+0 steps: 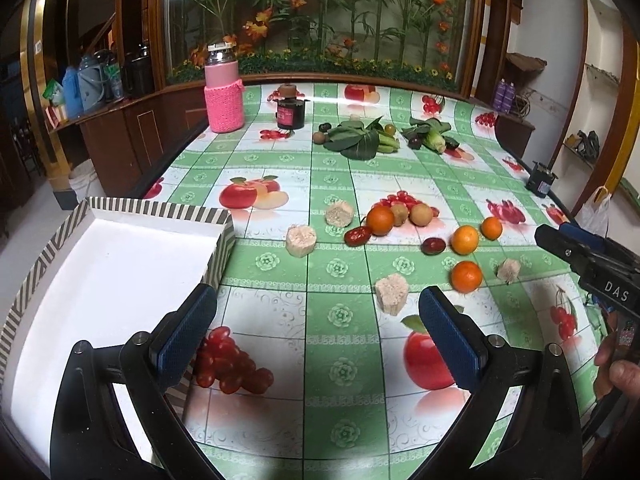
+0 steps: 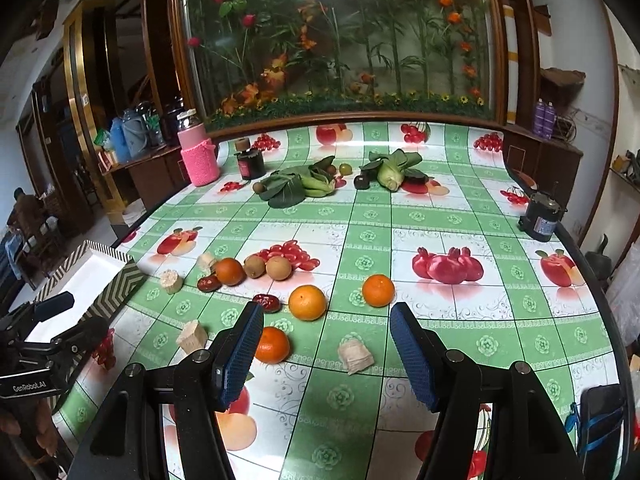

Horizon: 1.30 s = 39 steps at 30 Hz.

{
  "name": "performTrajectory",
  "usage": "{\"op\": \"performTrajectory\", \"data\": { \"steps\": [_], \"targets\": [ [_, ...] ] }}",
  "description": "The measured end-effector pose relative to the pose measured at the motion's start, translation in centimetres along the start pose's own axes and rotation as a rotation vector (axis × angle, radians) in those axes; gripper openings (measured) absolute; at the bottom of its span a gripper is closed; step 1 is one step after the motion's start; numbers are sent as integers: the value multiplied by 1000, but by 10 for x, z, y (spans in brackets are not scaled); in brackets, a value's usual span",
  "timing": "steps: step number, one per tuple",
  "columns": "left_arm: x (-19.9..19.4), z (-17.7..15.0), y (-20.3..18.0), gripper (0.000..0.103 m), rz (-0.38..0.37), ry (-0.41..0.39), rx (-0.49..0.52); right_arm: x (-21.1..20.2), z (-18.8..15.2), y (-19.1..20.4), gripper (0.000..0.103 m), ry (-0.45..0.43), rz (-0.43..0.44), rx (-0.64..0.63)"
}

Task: Organize fruits
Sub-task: 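Move both tools over the table toward the fruits and cakes, then grasp the round beige rice cake with the left tool while the right tool grasps a mandarin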

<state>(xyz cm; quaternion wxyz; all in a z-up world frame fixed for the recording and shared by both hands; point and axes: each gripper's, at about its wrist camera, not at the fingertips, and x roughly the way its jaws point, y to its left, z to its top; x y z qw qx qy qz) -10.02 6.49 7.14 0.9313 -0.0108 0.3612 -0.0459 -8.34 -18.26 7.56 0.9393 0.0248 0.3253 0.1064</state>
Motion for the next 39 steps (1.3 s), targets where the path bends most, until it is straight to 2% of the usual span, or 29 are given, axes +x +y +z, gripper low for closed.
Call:
{"op": "performTrajectory", "data": {
  "steps": [4, 12, 13, 16, 20, 23, 29, 39],
  "targets": [
    [5, -4, -1, 102, -30, 25, 3, 2, -1, 1, 65, 16, 44, 2],
    [11, -10, -18, 102, -74, 36, 72, 8, -4, 4, 65, 23, 81, -4],
    [12, -10, -19, 102, -74, 34, 75, 10, -5, 3, 65, 30, 95, -5],
    [18, -10, -21, 102, -72, 42, 74, 15, -7, 8, 56, 52, 111, -33],
    [24, -10, -24, 102, -67, 63, 75, 26, -12, 21, 51, 96, 120, -101],
    [28, -8, -27, 102, -53, 66, 89, 33, -16, 25, 50, 126, 129, -121],
    [41, -6, -31, 102, -75, 111, 71, 44, -16, 24, 50, 157, 135, -118],
    [56, -2, -42, 102, -34, 127, 84, 48, -15, 16, 50, 161, 127, -79]
  ]
}}
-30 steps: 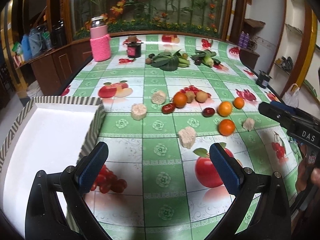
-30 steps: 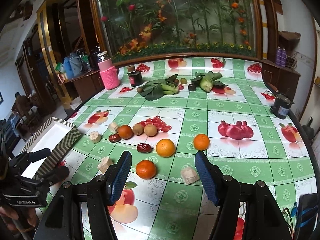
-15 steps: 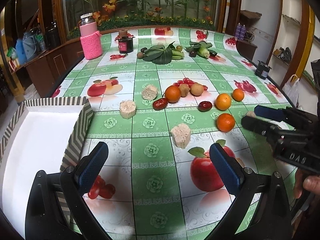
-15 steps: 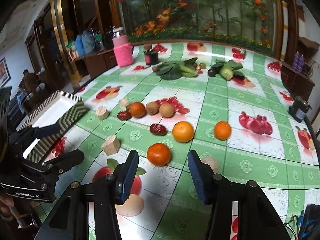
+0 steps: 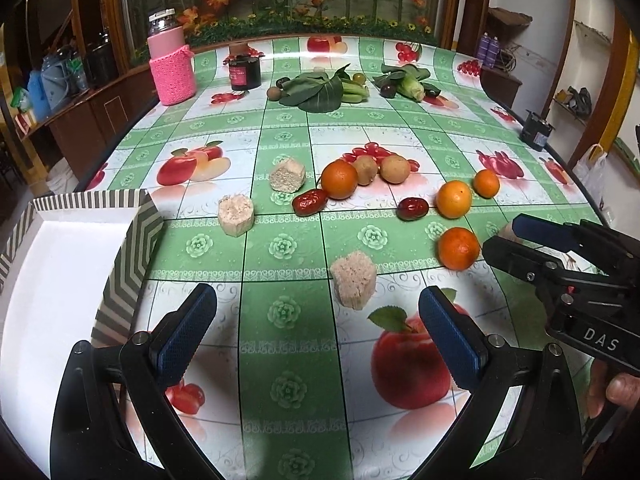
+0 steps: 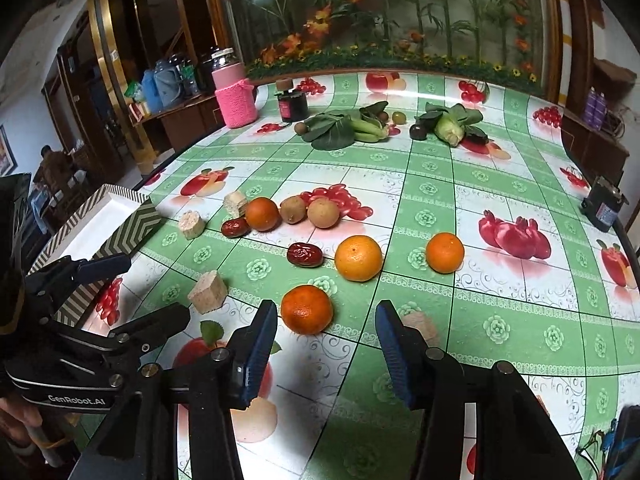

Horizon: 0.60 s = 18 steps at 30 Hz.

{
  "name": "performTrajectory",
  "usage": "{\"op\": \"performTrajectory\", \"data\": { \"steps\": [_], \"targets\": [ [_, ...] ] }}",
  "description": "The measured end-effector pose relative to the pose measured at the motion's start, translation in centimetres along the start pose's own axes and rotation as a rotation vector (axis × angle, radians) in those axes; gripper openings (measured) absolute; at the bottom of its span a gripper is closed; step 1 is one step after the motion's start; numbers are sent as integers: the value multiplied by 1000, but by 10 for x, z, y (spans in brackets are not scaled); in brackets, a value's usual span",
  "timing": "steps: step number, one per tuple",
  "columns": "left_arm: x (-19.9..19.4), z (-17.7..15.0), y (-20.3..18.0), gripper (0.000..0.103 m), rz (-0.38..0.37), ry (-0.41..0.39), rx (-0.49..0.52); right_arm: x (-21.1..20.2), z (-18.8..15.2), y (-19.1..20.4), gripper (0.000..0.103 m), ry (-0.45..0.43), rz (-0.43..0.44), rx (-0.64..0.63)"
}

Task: Organize fruits
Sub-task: 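Grasp the round beige rice cake with the left tool while the right tool grasps a mandarin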

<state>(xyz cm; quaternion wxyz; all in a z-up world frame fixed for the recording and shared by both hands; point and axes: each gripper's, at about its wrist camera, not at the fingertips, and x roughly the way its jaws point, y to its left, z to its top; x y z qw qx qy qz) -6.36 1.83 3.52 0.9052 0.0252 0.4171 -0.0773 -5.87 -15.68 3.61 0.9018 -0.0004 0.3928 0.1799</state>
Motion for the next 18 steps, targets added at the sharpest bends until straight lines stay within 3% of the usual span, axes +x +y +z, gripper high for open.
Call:
{"op": "performTrajectory", "data": {
  "steps": [18],
  "targets": [
    [13, 3, 0, 100, 9, 25, -7, 6, 0, -7, 50, 14, -10, 16]
  ]
}}
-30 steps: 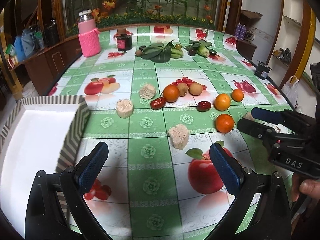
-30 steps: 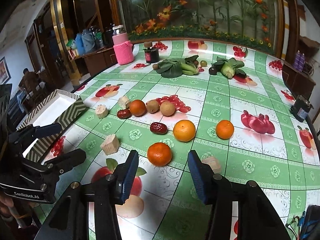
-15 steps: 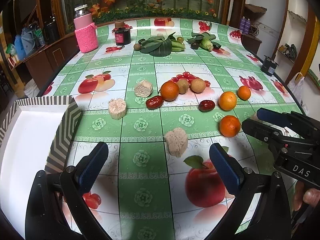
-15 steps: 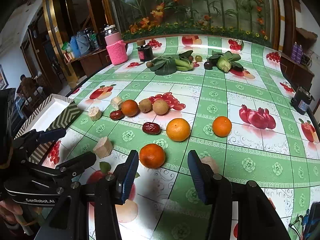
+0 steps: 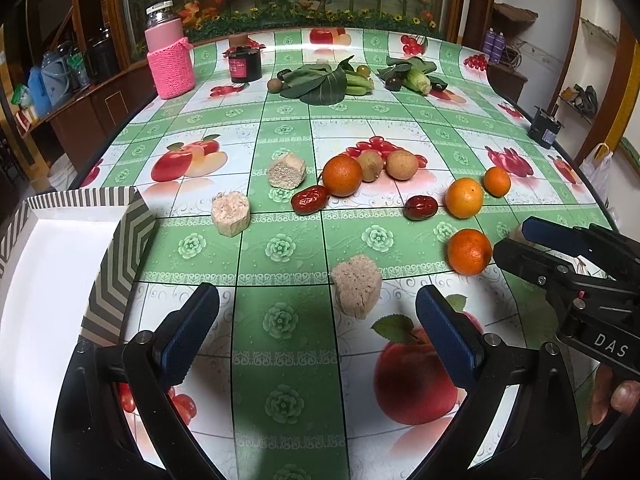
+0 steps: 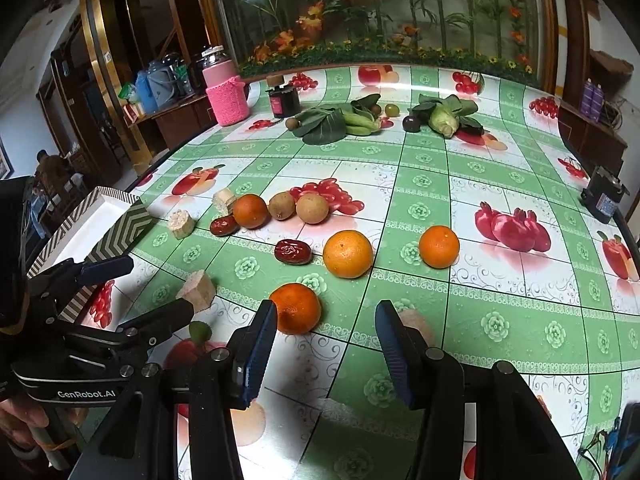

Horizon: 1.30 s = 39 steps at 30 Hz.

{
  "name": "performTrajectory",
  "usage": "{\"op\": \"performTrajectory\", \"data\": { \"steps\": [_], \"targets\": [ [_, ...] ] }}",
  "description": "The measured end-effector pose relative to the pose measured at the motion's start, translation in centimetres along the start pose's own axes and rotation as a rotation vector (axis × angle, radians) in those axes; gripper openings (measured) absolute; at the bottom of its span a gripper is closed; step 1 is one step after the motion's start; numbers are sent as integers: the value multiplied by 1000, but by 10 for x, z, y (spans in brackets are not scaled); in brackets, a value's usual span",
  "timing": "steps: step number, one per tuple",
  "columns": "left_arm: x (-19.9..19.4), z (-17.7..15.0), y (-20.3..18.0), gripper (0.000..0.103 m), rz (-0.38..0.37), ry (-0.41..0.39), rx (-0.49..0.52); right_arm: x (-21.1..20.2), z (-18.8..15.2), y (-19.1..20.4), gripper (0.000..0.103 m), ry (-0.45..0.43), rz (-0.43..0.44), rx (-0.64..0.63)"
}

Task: Organize fruits
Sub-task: 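Grasp the round beige rice cake with the left tool while the right tool grasps a mandarin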

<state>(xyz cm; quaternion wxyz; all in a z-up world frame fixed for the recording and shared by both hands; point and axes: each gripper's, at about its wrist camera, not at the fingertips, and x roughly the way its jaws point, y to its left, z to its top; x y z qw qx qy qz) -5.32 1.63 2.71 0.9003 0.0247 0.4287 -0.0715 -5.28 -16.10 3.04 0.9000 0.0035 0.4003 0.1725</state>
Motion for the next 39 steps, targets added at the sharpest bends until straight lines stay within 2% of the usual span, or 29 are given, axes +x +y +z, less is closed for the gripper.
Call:
{"op": "performTrajectory", "data": {
  "steps": [15, 16, 17, 19, 20, 21, 22, 24, 26, 28, 31, 39],
  "targets": [
    [10, -1, -1, 100, -13, 33, 25, 25, 3, 9, 50, 69, 60, -47],
    [11, -1, -1, 99, -13, 34, 27, 29, 4, 11, 46, 79, 73, -57],
    [12, -1, -2, 99, -11, 36, 29, 33, 4, 11, 37, 90, 73, -65],
    [14, -1, -4, 99, -15, 42, 35, 35, 4, 12, 32, 86, 63, -80],
    [14, -1, -5, 97, -18, 43, 36, 35, 4, 12, 32, 89, 68, -85],
    [15, 0, -5, 87, -25, 44, 38, 35, 3, 12, 32, 91, 66, -89],
    [17, 0, -6, 73, -35, 51, 44, 33, 3, 12, 32, 87, 56, -92],
    [22, 1, -8, 59, -54, 70, 51, 28, 1, 9, 32, 72, 42, -85],
    [21, 1, -10, 47, -51, 54, 59, 22, 1, 2, 32, 60, 62, -53],
    [20, 2, -9, 25, -63, 52, 52, 19, 1, -2, 32, 57, 57, -41],
    [17, 2, -5, 25, -88, 57, 25, 14, 2, -2, 32, 47, 69, -29],
    [-18, 4, 8, 25, -45, 7, 11, 6, 10, 22, 32, 15, 123, -52]
  ]
}}
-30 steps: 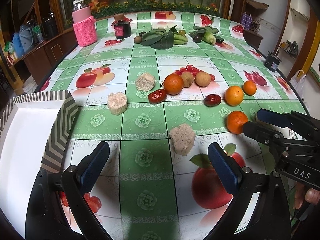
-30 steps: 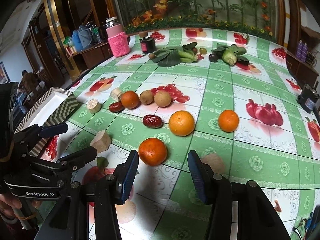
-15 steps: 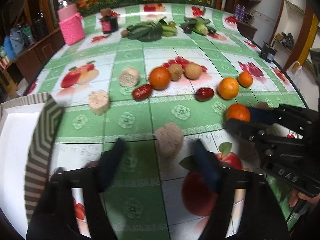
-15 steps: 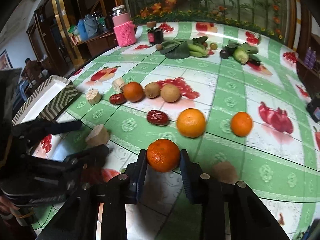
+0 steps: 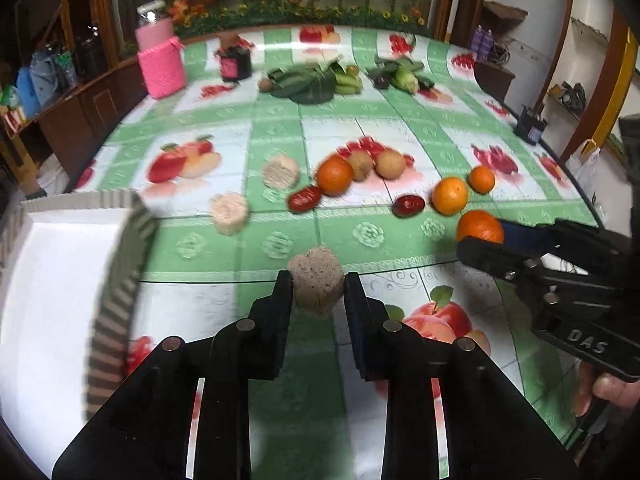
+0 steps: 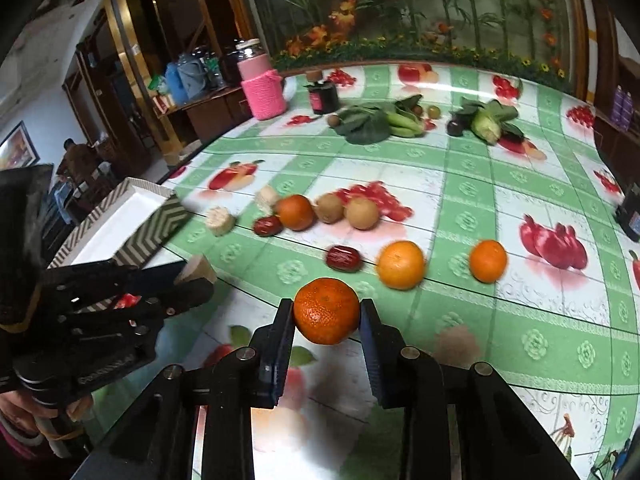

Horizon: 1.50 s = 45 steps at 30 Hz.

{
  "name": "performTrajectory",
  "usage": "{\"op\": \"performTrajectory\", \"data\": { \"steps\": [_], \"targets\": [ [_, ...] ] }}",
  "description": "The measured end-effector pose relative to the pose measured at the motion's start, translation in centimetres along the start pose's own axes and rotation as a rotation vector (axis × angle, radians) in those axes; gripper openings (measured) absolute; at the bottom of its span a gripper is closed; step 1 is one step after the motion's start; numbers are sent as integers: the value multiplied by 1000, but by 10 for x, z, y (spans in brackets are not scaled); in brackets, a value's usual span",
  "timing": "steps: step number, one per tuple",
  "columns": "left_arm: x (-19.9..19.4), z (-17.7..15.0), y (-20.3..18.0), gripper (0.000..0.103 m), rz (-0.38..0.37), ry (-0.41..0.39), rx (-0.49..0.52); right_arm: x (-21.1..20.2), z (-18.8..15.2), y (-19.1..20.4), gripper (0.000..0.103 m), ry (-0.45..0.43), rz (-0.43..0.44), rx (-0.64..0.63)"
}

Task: Organize fruits
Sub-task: 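Carry the rice cake into the white tray and open the left tool while the right releases the mandarin there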

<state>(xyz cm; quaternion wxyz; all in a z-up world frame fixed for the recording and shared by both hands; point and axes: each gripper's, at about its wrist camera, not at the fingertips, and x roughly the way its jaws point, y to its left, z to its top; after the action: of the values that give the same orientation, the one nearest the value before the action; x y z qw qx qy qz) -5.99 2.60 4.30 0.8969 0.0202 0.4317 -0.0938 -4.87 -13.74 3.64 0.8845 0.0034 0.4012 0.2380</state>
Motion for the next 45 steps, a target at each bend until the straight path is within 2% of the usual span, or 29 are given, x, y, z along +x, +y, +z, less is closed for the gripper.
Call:
{"op": "performTrajectory", "data": {
  "steps": [6, 10, 14, 19, 24, 33, 38, 41, 43, 45],
  "targets": [
    [-38, 3, 34, 25, 38, -24, -47, 3, 13, 27, 32, -9, 66, -22],
    [-63, 6, 70, 25, 81, -38, -71, 10, 26, 55, 32, -10, 123, -60],
    [-72, 8, 116, 25, 142, -13, -125, 22, 42, 92, 31, -4, 182, -120],
    [-67, 8, 169, 25, 186, 19, -221, 46, 61, 137, 31, 14, 229, -197],
    [-47, 8, 203, 25, 204, 64, -282, 79, 77, 176, 31, 58, 263, -262],
    [-14, 2, 225, 26, 253, 136, -338, 138, 90, 211, 32, 162, 251, -340],
    [-6, -2, 233, 26, 224, 157, -362, 155, 92, 215, 32, 192, 235, -354],
    [-4, -5, 239, 36, 205, 157, -399, 158, 92, 214, 35, 198, 241, -361],
    [-8, -6, 242, 54, 221, 139, -407, 152, 90, 214, 37, 183, 243, -371],
    [-13, -7, 243, 60, 227, 119, -411, 144, 89, 212, 38, 172, 236, -376]
  ]
}}
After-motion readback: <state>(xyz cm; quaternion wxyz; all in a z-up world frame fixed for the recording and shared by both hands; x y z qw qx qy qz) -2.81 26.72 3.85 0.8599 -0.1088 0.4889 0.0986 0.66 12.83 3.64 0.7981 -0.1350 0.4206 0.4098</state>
